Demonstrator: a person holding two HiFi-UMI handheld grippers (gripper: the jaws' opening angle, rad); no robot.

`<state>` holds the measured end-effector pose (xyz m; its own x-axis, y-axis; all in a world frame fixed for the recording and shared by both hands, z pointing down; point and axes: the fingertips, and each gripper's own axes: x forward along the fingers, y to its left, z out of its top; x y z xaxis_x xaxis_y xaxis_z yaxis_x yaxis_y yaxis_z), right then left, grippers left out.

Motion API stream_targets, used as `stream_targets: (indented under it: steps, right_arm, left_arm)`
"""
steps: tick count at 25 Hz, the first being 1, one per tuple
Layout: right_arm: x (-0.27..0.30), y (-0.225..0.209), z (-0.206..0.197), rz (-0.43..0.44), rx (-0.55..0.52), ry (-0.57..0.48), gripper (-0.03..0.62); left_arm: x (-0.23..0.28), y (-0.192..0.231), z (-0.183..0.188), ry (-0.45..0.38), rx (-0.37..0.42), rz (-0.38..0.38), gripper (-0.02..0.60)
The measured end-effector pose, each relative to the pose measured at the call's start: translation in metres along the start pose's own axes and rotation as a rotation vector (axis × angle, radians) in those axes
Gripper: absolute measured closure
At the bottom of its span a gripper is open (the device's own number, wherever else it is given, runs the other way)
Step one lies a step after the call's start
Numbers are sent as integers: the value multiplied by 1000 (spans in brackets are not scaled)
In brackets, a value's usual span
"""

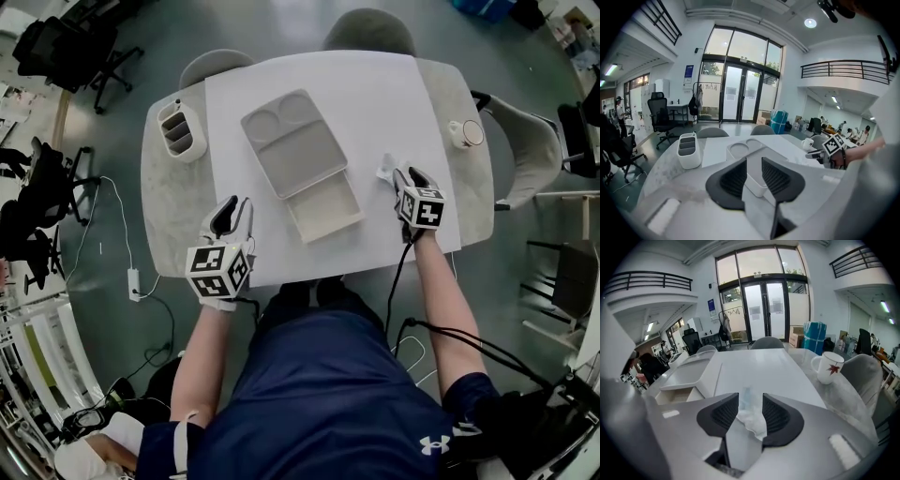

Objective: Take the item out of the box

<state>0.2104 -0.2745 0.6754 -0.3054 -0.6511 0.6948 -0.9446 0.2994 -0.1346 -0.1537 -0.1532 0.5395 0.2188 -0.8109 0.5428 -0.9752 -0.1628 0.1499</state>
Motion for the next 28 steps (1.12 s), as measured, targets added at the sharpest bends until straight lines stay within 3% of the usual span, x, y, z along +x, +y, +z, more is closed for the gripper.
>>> stream_targets:
  steps: [8, 13, 28]
  right_arm:
    - [-64, 35, 65, 12, -21, -225, 454]
    - [-108, 70, 107, 49, -98, -375, 464]
    - [-204, 154, 174, 116, -142, -618, 499]
  left_arm:
    - [-11, 3, 30, -74, 32, -29, 471]
    - [-23, -6, 55, -132, 51, -52, 471]
    - [-94, -18, 121, -352, 84, -68, 471]
